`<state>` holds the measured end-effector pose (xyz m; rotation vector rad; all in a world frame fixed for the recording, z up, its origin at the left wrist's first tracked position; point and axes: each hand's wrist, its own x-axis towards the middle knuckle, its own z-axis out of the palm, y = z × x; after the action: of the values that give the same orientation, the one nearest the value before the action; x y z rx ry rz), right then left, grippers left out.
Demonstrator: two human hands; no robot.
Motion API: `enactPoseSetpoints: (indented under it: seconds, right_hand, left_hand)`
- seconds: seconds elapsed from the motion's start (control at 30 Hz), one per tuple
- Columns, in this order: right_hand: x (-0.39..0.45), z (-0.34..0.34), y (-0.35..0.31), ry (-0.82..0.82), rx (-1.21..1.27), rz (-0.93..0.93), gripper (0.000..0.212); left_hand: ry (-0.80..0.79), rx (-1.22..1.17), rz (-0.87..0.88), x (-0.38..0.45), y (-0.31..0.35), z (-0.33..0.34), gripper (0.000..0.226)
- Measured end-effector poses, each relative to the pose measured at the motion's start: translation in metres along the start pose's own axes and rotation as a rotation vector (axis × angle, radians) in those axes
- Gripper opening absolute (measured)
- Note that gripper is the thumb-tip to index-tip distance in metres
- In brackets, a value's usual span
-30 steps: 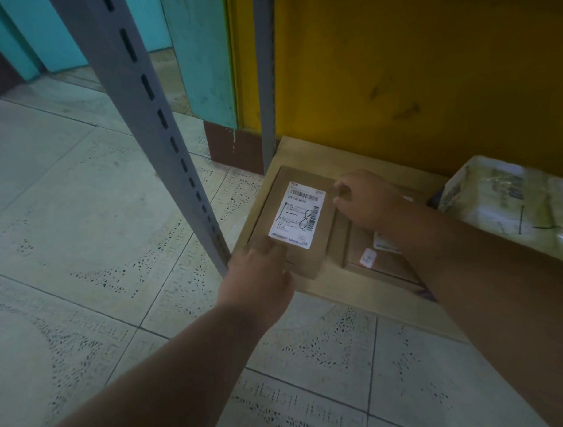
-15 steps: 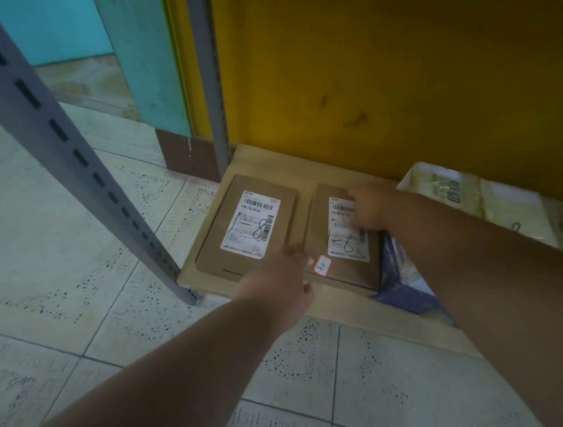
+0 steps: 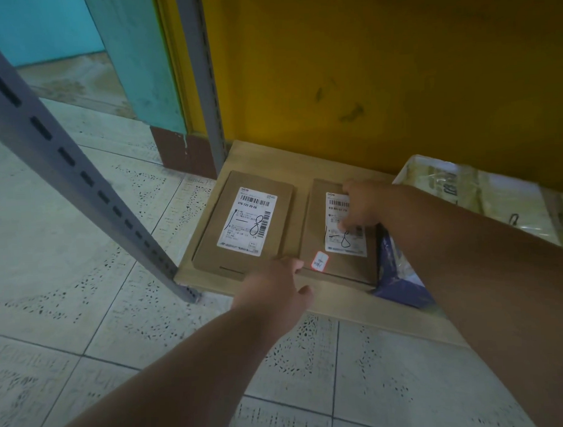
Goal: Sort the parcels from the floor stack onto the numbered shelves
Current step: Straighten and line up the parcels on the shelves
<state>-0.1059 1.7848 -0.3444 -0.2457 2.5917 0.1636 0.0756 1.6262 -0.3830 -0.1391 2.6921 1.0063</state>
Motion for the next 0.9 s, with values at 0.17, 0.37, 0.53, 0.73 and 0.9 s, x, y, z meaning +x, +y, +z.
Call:
enactPoseSetpoints:
  seconds: [0.17, 0.37, 0.53, 0.73, 0.9]
  right_hand:
    - [-0.005, 0.005, -0.006, 0.002, 0.043, -0.008, 0.089]
    - [-0.014, 0.009, -0.01, -0.009, -0.008, -0.037, 0.1]
    - [-0.017, 0.004, -0.001, -0.038, 0.032, -0.09, 0.097]
    - [-0.018, 0.005, 0.005, -0.023, 0.03, -0.106, 0.094]
    - [-0.016, 0.006, 0.0, -0.018, -0.003, -0.129, 0.092]
  left_hand:
    - [0.048, -0.057, -0.042, -0.012, 0.003, 0.003, 0.055]
    - [0.062, 0.034, -0.042, -0.028, -0.001, 0.006, 0.053]
    - [0.088, 0.027, -0.08, -0.034, 0.0, 0.01, 0.053]
    - [0.098, -0.131, -0.154, -0.036, -0.002, 0.012, 0.05]
    - [0.139, -0.25, -0.206, -0.041, -0.005, 0.014, 0.045]
